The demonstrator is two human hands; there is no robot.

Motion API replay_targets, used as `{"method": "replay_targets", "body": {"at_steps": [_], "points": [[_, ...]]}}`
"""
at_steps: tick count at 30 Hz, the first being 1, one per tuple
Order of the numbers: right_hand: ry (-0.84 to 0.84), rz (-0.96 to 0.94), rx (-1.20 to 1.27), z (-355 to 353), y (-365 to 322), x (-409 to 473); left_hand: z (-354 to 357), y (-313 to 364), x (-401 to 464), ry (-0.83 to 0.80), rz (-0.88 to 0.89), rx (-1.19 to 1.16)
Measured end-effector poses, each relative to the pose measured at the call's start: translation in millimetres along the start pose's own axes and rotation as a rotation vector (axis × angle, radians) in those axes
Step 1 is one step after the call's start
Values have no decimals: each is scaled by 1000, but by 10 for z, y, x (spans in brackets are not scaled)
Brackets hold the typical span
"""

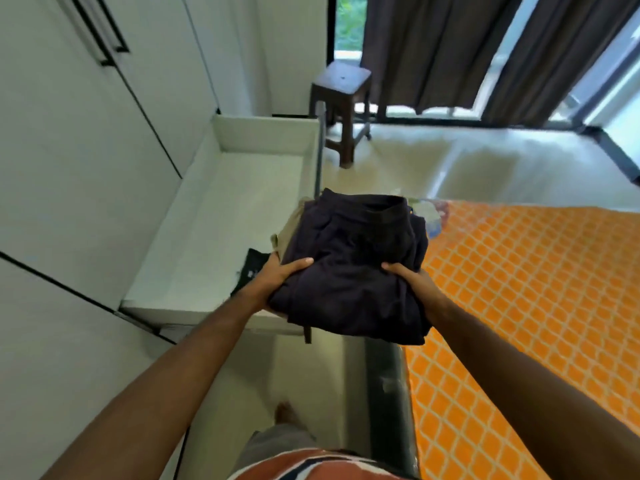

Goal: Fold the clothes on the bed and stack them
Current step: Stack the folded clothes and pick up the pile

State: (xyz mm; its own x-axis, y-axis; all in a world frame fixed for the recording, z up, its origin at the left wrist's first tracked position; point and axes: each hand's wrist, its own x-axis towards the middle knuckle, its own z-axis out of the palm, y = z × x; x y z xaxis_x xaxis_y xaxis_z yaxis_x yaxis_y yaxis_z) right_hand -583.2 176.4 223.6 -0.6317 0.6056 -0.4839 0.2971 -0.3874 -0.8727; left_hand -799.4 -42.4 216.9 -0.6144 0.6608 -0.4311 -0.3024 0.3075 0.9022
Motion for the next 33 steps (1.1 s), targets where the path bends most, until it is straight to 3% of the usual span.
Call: {"method": "replay_targets", "body": {"at_steps": [11, 16, 22, 29, 33], "points": [[-248, -20, -332, 1508, -1198, 1663, -1212, 324, 985, 344, -7, -181], [-380, -22, -489, 2111, -1564, 2875, -1500, 311, 1673, 503, 10, -341], [-662, -1, -753, 3084, -1967, 4578, -1694, 136, 2817, 770, -69, -606], [-934, 67, -1072, 3883, -1691, 5826, -1432, -518, 3716, 1019, -285, -871], [-996, 163, -1206, 3846, -1167, 6240, -1111, -1027, 3921, 981, -358, -945]]}}
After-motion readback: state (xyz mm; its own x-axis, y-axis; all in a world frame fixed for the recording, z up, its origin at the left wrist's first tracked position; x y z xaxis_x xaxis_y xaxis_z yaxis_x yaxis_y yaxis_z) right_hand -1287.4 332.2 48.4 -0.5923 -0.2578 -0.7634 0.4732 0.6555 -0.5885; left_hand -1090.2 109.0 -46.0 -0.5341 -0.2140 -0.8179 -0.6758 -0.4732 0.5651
